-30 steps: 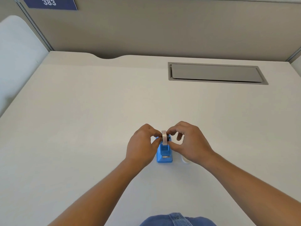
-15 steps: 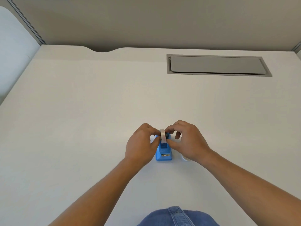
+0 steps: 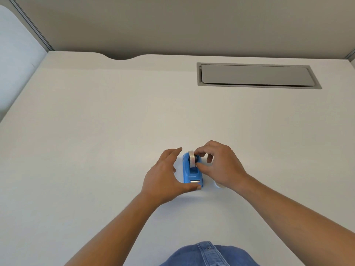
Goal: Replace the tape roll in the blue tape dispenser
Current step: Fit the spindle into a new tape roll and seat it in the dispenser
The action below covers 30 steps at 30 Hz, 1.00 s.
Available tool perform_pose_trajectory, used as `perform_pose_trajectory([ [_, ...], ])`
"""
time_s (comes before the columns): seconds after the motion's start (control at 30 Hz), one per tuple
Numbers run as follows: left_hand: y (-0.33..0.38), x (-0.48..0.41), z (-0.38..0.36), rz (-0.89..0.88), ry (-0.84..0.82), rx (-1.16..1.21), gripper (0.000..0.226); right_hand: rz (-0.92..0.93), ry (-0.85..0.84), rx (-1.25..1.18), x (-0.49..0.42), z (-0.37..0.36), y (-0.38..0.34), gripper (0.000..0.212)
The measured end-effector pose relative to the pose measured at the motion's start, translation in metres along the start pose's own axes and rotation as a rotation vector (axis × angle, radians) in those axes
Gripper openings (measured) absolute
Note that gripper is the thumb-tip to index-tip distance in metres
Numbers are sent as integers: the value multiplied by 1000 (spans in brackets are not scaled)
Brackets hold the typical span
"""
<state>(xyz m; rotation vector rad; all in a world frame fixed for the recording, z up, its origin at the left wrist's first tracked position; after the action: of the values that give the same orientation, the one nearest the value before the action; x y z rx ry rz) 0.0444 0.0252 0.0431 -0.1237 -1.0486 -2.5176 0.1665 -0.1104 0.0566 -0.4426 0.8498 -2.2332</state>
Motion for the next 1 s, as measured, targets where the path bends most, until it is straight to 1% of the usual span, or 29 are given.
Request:
perform_pose_trajectory([
  [0.07,0,-1,-3,-10,-37,21,126,0,-2,6,1,0,0,26],
  [0.2,3,-2,-6,-42,-60,69,132,-5,1,12,3,0,0,26],
  [0.3,4,-3,-11,-60,-76,83,128,-15,5,-25,3,-1,1,27],
  [0.4,2,-4,-16,-39,-63,95,122,-21,3,-33,3,-2,1,27],
  [0.5,0,-5,-16,-29,-51,67,121,-18,4,-23,2,-3,-2,27],
  [0.77,-1,-9,-19,-13,-40,23,123,25,-31,103,-4,0,-10,21],
  [0.87,0,-10,-18,-23,-35,-6,122,29,-57,123,-7,0,-12,16],
  [1.0,2,-10,-18,-20,-30,-22,121,28,-70,142,-8,-1,-13,15],
])
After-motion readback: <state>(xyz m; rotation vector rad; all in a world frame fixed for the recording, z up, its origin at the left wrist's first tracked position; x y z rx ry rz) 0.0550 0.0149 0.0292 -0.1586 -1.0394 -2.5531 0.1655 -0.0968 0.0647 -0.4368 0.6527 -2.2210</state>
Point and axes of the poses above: each hand's wrist, its own x-axis away from the middle knuckle, its own z-axis out of the back of the hand, y = z × x, the point moved 4 cm from there along -x, towards the middle knuckle, and after that the axes turned 2 degrees about -x, right-handed, at the moved point
